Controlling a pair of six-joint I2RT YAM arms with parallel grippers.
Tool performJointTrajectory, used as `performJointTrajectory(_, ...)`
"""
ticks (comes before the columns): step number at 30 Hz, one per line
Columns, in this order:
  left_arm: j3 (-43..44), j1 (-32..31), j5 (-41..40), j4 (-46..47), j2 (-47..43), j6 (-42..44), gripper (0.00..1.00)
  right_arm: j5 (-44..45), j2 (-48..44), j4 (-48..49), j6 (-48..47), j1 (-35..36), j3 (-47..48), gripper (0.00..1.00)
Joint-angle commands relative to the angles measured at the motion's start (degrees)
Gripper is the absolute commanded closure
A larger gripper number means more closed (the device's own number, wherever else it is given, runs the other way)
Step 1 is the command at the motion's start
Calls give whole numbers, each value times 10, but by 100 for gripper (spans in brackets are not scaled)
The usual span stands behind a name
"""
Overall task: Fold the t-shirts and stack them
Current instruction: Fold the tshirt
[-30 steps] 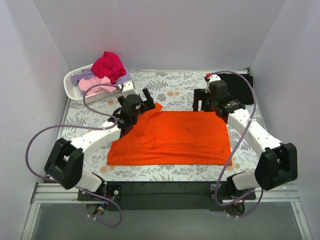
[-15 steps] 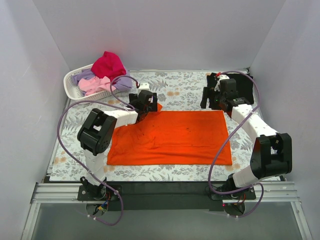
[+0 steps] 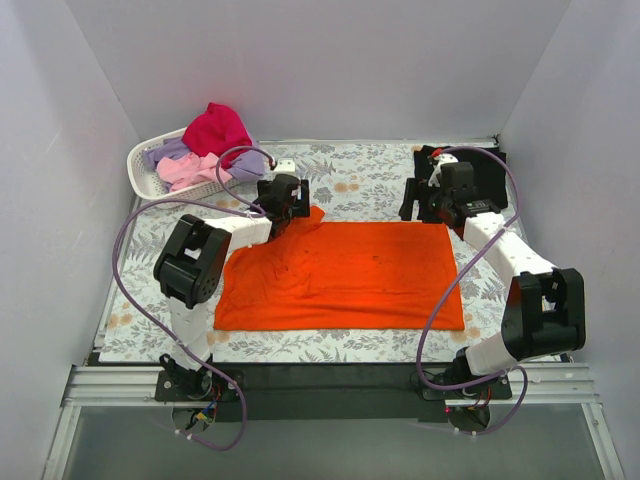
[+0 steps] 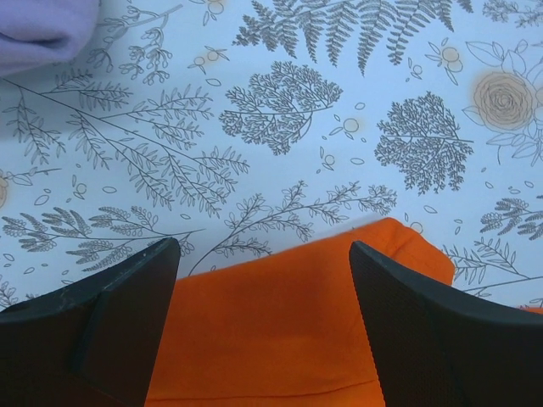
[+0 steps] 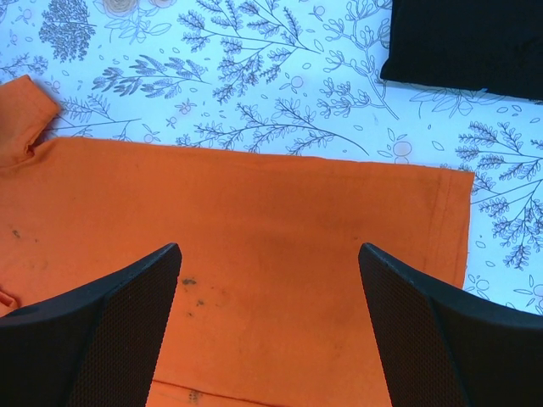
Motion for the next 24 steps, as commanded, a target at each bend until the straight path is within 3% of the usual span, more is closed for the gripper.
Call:
performJointTrajectory(1, -5, -1, 29, 9, -4, 14, 26, -10, -17, 21, -4, -4, -5, 22)
performJointTrajectory(8, 20, -1, 42, -20, 25, 36, 26, -11, -16, 22, -4, -3, -8, 22)
performJointTrajectory(18, 28, 0, 46, -27, 36, 38, 49, -15, -13, 25, -1, -4, -10, 22)
performJointTrajectory(21, 32, 0, 38, -28, 39, 37, 72, -16, -12, 27, -1, -3, -11, 22)
performJointTrajectory(22, 33, -1, 37, -27, 40, 37, 87, -16, -12, 25, -1, -3, -11, 22)
performJointTrajectory(24, 34, -1, 31, -27, 41, 37, 100, -15, -13, 26, -1, -4, -12, 22)
